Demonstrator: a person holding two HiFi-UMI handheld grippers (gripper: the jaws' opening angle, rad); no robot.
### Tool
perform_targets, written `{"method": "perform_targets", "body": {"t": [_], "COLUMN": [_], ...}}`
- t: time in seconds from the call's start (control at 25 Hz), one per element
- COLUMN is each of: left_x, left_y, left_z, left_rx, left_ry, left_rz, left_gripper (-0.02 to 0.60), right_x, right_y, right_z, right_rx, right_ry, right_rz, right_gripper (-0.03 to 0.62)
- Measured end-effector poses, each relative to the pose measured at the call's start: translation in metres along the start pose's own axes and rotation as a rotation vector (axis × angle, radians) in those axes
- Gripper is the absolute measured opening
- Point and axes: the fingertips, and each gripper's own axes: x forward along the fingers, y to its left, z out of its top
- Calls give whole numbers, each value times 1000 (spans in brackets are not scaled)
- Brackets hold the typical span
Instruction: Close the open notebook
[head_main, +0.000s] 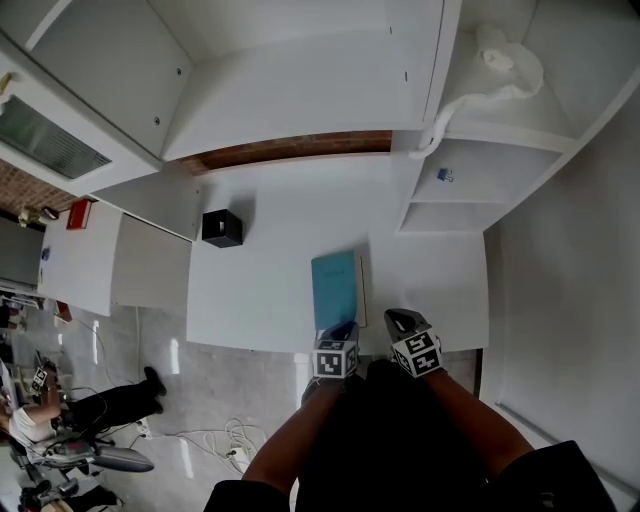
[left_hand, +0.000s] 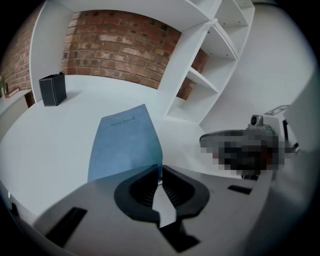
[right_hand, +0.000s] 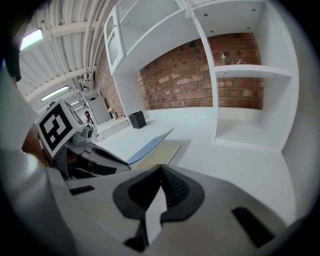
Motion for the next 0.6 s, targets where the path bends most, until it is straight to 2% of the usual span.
{"method": "perform_targets", "body": {"t": [0.6], "left_x": [37], "left_y": [2], "left_z": [-18], "left_rx": [13], "left_ry": [92], "left_rz": [26], "left_gripper": [26], "right_x": [2], "right_y": [-16], "right_z": [-26], "right_rx": [38], "right_ry": [40], "right_rz": [-8], "right_gripper": [-1]}}
